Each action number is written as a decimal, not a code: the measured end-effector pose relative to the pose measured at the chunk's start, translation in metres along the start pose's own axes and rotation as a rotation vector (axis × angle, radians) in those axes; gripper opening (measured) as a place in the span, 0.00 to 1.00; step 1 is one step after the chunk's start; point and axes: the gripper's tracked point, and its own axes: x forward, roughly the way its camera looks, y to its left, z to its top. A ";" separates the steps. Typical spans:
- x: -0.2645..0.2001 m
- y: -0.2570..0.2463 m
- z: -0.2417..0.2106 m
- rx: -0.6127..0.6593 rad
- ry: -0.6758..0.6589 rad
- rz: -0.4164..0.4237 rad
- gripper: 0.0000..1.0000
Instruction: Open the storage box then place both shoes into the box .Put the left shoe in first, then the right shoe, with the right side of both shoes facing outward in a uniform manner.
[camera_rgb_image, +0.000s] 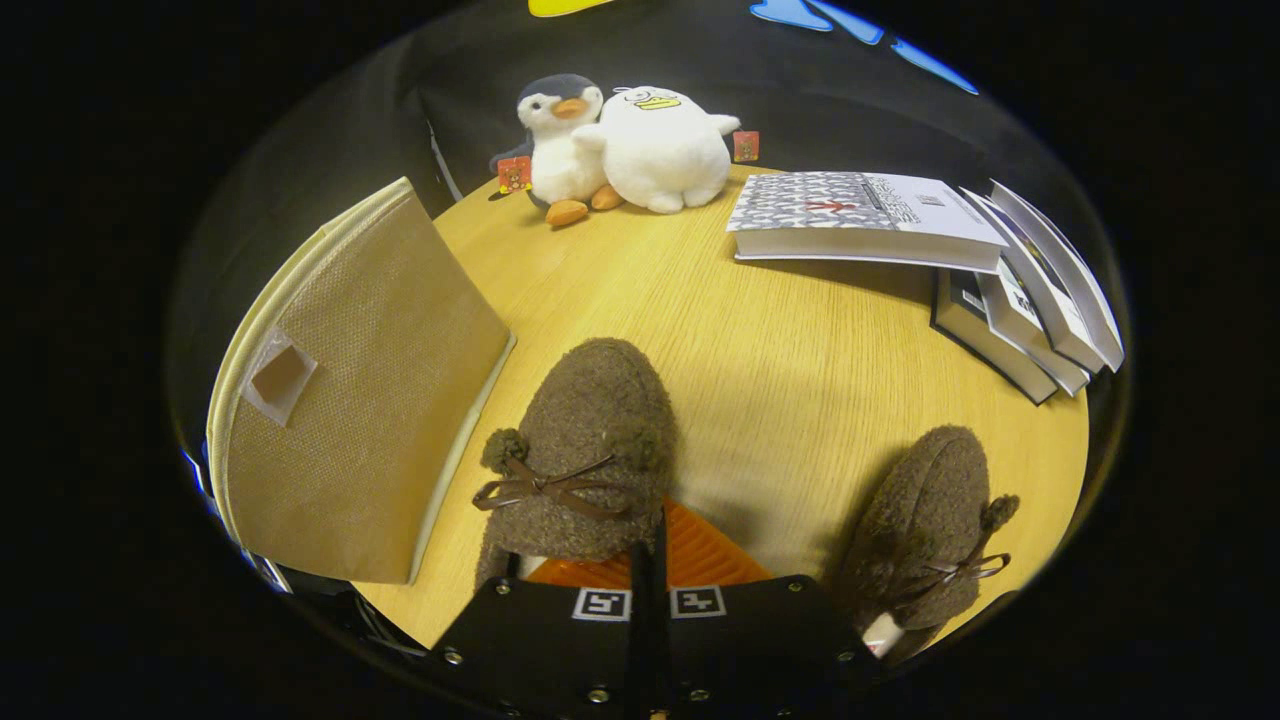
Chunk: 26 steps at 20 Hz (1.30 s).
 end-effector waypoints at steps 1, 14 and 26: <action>-0.002 0.001 0.001 0.014 0.015 -0.001 0.00; -0.165 0.097 0.124 0.006 -0.138 0.177 0.00; -0.080 0.231 0.133 -0.182 -0.016 0.199 0.00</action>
